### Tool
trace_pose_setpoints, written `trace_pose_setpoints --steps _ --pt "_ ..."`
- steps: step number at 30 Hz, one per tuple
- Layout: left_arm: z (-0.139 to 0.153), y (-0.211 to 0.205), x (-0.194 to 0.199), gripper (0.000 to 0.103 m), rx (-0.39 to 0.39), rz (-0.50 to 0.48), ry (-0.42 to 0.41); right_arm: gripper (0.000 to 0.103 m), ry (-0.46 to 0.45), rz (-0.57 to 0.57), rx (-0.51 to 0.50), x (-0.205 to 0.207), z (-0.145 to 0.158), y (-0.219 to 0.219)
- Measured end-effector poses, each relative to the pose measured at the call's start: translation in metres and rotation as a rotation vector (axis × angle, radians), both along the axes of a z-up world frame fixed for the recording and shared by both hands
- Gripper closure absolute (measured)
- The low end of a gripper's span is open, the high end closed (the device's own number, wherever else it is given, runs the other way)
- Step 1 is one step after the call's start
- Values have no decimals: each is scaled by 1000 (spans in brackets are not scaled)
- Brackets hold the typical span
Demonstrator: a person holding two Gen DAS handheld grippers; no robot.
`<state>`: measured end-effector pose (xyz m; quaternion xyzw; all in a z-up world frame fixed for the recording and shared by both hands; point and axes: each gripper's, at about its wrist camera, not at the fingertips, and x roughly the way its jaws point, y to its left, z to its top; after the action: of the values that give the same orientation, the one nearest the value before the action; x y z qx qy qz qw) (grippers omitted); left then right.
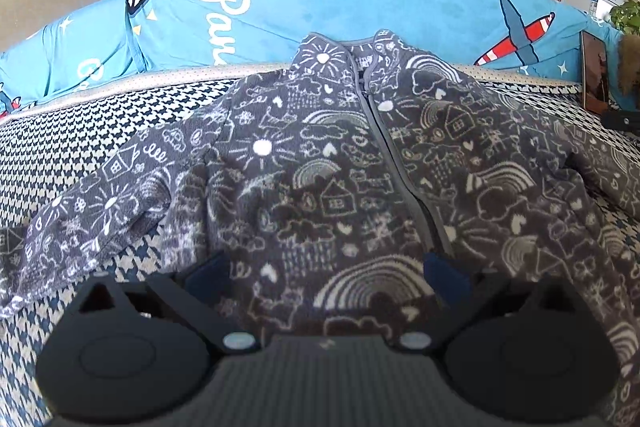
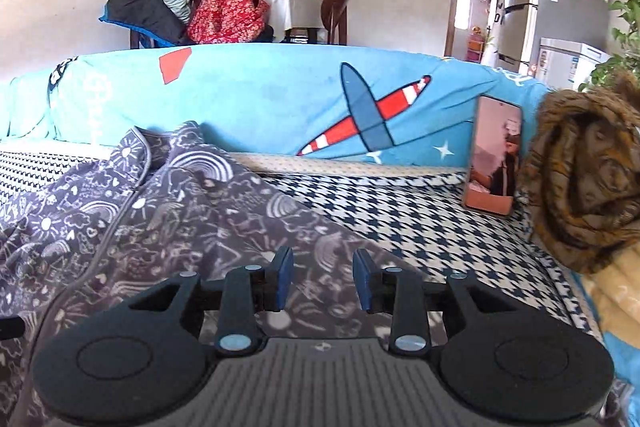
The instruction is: Fold clothes
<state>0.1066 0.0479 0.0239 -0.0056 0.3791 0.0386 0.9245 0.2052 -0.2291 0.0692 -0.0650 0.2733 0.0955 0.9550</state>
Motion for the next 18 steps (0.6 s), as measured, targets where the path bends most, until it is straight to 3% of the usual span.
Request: trace_pose_setpoints --steps 6,18 --pt "-5 20 30 0 -27 34 42 64 27 10 72 31 -8 27" --pt "6 37 62 0 -74 70 39 56 52 45 81 86 -21 63"
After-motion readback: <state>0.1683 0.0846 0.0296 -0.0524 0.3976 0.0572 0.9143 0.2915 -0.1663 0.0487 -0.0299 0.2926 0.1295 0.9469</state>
